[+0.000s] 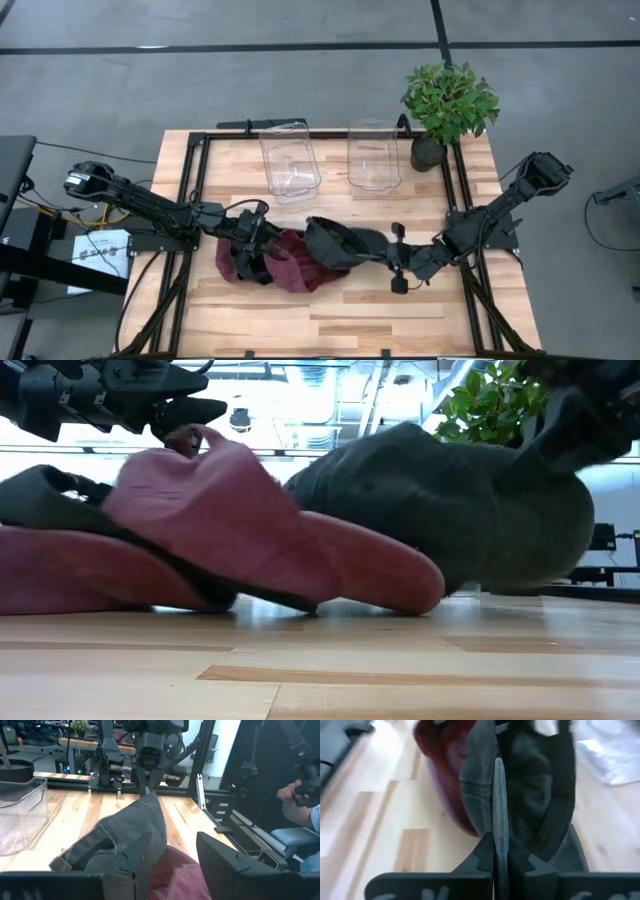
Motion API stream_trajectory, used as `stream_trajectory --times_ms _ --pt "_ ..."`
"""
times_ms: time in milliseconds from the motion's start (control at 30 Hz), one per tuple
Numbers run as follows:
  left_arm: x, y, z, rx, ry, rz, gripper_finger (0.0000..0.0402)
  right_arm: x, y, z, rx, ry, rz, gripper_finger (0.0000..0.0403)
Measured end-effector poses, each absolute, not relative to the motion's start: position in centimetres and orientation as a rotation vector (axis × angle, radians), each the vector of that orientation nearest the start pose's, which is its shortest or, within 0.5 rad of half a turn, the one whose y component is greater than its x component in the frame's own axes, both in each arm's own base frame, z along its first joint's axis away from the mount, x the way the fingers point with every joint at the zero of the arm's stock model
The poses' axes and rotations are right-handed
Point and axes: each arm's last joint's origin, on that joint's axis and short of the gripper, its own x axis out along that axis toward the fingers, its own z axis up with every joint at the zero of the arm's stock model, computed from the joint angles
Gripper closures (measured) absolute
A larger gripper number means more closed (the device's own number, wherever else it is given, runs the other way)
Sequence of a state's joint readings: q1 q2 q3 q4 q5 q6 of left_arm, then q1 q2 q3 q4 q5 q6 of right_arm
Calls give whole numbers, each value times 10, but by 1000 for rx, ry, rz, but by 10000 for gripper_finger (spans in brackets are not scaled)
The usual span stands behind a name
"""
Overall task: Pick & Place hat
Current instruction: Put the right black cap in the right transparent bin
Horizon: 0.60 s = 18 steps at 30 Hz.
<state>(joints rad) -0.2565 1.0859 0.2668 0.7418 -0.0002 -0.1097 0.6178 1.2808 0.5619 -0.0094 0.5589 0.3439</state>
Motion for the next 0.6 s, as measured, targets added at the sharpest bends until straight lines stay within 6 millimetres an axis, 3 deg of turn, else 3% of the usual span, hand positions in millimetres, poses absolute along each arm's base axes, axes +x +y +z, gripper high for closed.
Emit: stream_trajectory --times_ms 267,600 --pt "198 -52 193 -100 81 -252 252 203 137 208 -182 573 -171 400" --pt "198 -52 197 -101 32 -255 252 193 148 226 -330 358 -452 400"
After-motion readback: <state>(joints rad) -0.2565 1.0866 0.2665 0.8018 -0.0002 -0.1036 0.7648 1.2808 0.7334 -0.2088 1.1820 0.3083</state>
